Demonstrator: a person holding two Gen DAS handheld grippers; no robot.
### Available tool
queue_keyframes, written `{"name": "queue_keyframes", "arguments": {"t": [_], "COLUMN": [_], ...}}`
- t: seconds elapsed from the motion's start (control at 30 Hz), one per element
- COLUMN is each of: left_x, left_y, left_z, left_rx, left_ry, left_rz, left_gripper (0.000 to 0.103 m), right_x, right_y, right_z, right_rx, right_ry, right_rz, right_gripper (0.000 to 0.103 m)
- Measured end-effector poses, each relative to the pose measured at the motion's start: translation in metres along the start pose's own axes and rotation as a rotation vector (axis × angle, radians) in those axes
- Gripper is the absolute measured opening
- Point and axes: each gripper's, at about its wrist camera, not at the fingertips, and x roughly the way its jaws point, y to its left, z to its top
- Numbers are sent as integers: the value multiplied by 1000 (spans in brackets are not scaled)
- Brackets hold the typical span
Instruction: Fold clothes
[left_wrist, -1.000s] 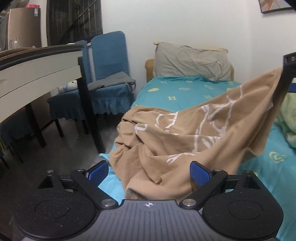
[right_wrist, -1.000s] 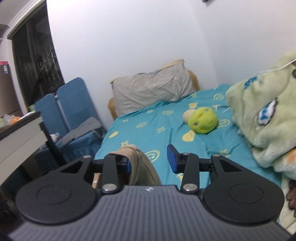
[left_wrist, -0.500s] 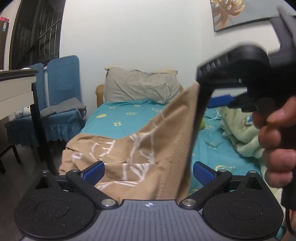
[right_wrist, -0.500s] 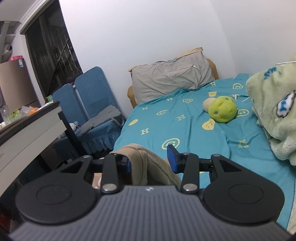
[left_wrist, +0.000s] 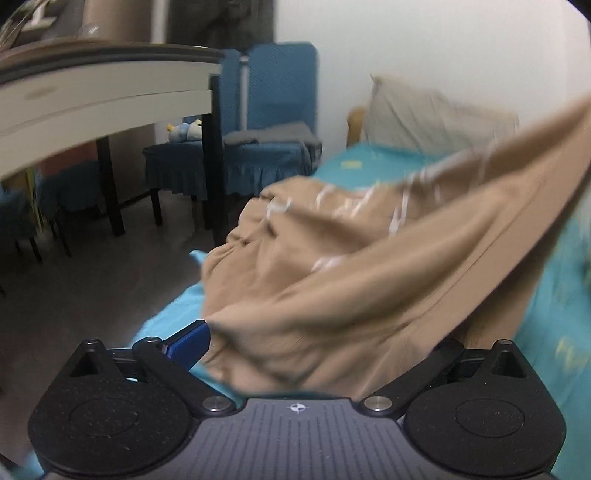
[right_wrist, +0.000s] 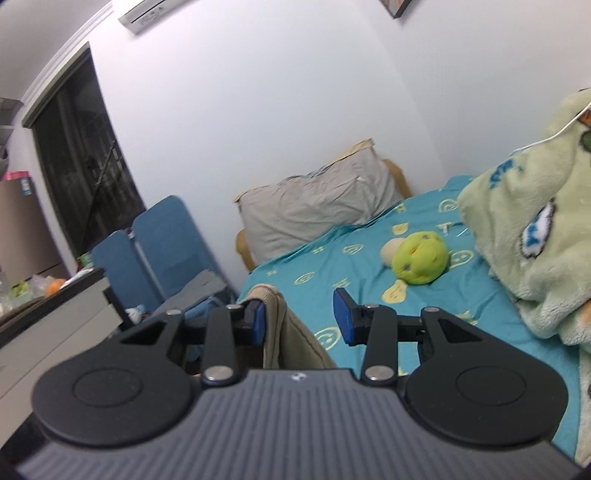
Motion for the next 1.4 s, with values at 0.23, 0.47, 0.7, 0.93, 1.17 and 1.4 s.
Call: {"name": "queue_keyframes", "arguments": {"t": [0.23,0.47,0.7,0.93,1.17,1.4], "left_x": [-31,-48,-38,-20,-55,-149], "left_y": [29,76,106,113,95,107], "left_z": [16,61,73,74,93,193], "left_rx": [-6,-174,-225,-150,-93,-201], "left_ry": [-79,-207,-186,-146,-344,-592], "left_rz": [70,50,51,132,88,-10], "left_gripper": [103,103,101,101,102,102], "right_x": [16,52,75,80,26,-50], "right_y": [-6,-23,2,0,13,79], "right_z": [-14,-40,-79,-92,-14,115], "right_rx": [-119,-50,-184,-204,-13,3], "right_ry": [45,353,671,704,205,-142], "right_rz": [-165,-114,-18,-112,-203,-130], "right_gripper": [42,42,41,43,50,49]}}
